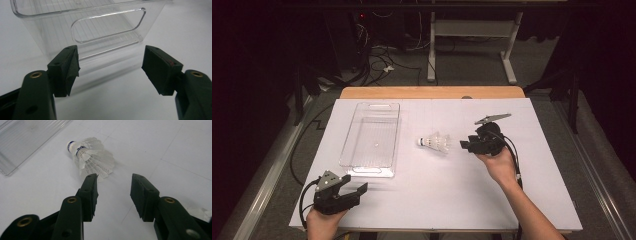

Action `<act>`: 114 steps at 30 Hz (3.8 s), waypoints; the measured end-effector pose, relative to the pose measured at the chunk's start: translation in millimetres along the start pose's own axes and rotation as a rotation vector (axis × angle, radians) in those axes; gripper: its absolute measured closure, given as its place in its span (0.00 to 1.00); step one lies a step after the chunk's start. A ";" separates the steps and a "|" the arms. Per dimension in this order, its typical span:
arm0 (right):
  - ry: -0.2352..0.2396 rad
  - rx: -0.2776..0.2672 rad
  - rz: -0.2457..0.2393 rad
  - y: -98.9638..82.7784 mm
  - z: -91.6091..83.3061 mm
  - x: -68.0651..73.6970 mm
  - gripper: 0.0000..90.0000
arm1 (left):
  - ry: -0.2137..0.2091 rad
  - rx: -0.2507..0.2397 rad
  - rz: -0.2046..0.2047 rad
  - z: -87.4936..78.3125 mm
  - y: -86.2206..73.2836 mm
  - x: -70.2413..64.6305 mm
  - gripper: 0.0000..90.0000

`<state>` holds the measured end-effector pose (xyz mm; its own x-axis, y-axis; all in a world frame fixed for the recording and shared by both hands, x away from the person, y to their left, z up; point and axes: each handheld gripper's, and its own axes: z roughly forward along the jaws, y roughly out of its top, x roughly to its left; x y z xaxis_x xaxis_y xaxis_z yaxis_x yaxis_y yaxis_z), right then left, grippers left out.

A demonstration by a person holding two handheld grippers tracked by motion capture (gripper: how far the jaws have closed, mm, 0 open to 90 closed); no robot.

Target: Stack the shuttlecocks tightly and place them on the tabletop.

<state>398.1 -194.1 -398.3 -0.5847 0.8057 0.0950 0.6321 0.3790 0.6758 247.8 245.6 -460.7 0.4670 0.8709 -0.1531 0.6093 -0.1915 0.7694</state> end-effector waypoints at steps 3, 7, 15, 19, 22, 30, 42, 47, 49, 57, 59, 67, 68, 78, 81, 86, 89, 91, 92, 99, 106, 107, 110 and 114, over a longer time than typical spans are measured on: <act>-0.006 0.000 0.010 -0.7 -2.4 -3.0 0.64 | 0.000 -0.004 -0.003 0.4 0.1 0.1 0.34; -0.020 -0.006 0.017 -1.3 -6.8 -7.6 0.64 | 0.002 -0.002 -0.001 0.2 0.0 0.7 0.34; -0.054 -0.002 0.034 -1.1 -15.3 -18.1 0.64 | 0.002 -0.003 -0.002 0.0 -0.1 0.3 0.34; -0.071 -0.003 0.052 -1.0 -18.1 -25.9 0.64 | 0.003 -0.003 -0.003 0.7 0.1 0.0 0.34; -0.072 -0.002 0.076 -1.0 -19.4 -30.7 0.63 | 0.005 -0.004 -0.003 0.7 -0.2 -0.5 0.34; -0.112 0.017 0.109 1.0 -17.8 -42.9 0.63 | 0.003 -0.003 -0.002 0.9 0.1 -0.4 0.34; -0.181 0.047 0.159 4.4 -16.2 -63.9 0.63 | 0.005 -0.002 0.001 1.2 0.0 -1.1 0.34; -0.197 0.073 0.180 5.0 -11.3 -70.2 0.63 | 0.005 -0.002 -0.001 0.9 -0.1 -0.9 0.34; -0.201 0.082 0.185 4.6 -8.8 -71.9 0.63 | 0.004 -0.002 -0.001 1.0 -0.1 -0.8 0.34; -0.207 0.107 0.210 5.1 -1.8 -77.0 0.63 | 0.004 -0.002 0.000 1.0 -0.1 -0.9 0.34; -0.209 0.115 0.213 5.8 -0.9 -77.3 0.63 | 0.004 -0.001 0.000 1.1 -0.1 -1.0 0.34; -0.220 0.140 0.200 14.4 1.3 -76.4 0.64 | 0.005 -0.001 0.000 0.9 -0.1 -0.9 0.34; -0.222 0.145 0.204 15.1 1.8 -76.2 0.64 | 0.005 -0.001 0.000 0.8 -0.1 -0.9 0.34; -0.210 0.200 0.236 13.1 9.3 -82.6 0.63 | 0.003 -0.001 0.001 1.0 -0.1 -0.8 0.34; -0.203 0.203 0.245 12.7 9.1 -83.7 0.63 | 0.003 -0.001 0.000 1.2 0.0 -0.7 0.34; -0.193 0.206 0.242 12.5 7.9 -83.9 0.67 | 0.002 -0.002 0.000 1.2 0.0 -0.6 0.34; -0.185 0.210 0.238 12.7 7.0 -82.8 0.70 | 0.003 -0.001 0.000 1.3 0.0 -0.6 0.34; -0.178 0.213 0.236 12.7 6.5 -82.4 0.72 | 0.002 -0.002 0.000 1.3 0.0 -0.5 0.34; -0.175 0.214 0.235 12.6 6.3 -82.3 0.73 | 0.002 -0.003 -0.001 1.3 0.0 -0.5 0.34; -0.156 0.223 0.231 11.6 2.8 -83.1 0.84 | 0.002 -0.001 -0.001 1.4 0.1 -0.4 0.34; -0.143 0.230 0.222 10.6 -2.5 -82.4 0.92 | 0.002 -0.002 -0.004 1.3 0.0 -0.2 0.34; -0.143 0.231 0.220 10.5 -3.0 -82.3 0.93 | 0.002 -0.002 -0.004 1.2 0.0 -0.2 0.34; -0.144 0.240 0.206 10.4 -4.5 -80.0 0.97 | 0.002 -0.003 -0.003 1.1 0.0 -0.2 0.34; -0.153 0.248 0.182 10.7 -6.1 -77.5 1.00 | -0.001 0.001 -0.002 1.7 0.2 -0.1 0.34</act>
<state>447.1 -255.3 -393.9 -0.3797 0.9222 0.0741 0.8345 0.3068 0.4577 249.0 244.7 -461.5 0.4661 0.8710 -0.1554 0.6109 -0.1897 0.7687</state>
